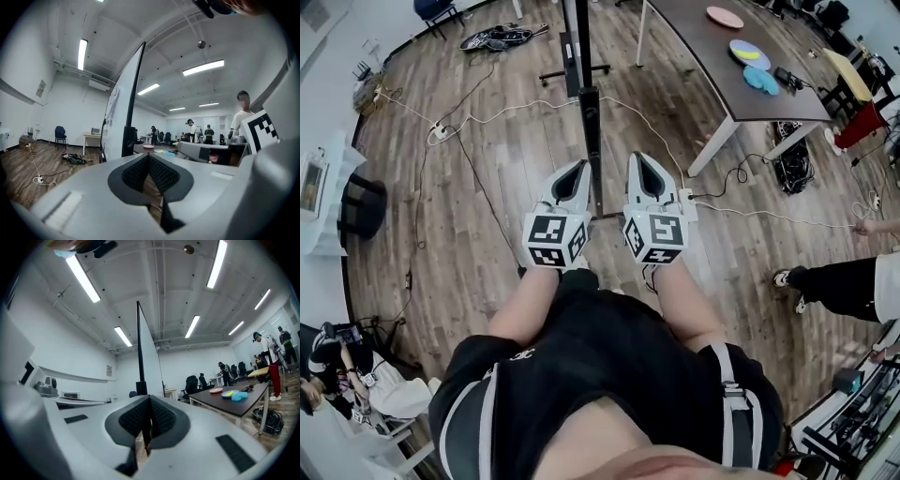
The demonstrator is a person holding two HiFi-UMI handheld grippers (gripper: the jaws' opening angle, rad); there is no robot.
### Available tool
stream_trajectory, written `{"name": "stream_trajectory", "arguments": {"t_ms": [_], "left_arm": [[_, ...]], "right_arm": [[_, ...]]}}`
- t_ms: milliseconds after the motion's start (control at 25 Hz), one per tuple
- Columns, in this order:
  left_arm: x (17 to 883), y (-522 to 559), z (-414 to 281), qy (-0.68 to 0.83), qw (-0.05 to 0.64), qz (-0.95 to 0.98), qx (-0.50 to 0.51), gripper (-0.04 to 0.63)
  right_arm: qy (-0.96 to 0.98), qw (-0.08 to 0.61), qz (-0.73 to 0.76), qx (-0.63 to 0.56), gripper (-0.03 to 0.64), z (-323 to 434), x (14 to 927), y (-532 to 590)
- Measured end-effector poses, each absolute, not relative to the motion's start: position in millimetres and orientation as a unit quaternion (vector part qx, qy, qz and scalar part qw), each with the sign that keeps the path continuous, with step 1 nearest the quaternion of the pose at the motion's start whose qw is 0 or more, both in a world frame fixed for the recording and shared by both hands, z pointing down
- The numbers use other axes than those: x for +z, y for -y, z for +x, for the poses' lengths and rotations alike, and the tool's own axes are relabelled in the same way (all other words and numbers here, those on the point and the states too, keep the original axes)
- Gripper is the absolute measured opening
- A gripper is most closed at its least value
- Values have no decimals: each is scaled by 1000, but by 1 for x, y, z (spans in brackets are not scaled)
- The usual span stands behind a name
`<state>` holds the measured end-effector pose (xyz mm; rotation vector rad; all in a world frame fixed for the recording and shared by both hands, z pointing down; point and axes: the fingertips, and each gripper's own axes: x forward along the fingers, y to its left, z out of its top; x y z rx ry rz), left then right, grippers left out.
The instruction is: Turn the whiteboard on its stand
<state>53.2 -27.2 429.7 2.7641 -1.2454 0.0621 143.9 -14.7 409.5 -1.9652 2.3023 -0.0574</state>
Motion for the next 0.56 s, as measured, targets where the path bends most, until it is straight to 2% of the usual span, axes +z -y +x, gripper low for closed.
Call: {"name": "stream_trajectory", "arguments": {"t_ms": [560], "left_arm": [[427, 12, 53, 410, 46, 911, 16, 9]], "right_arm": [[-758, 47, -650, -1, 6, 139, 406, -4]]}}
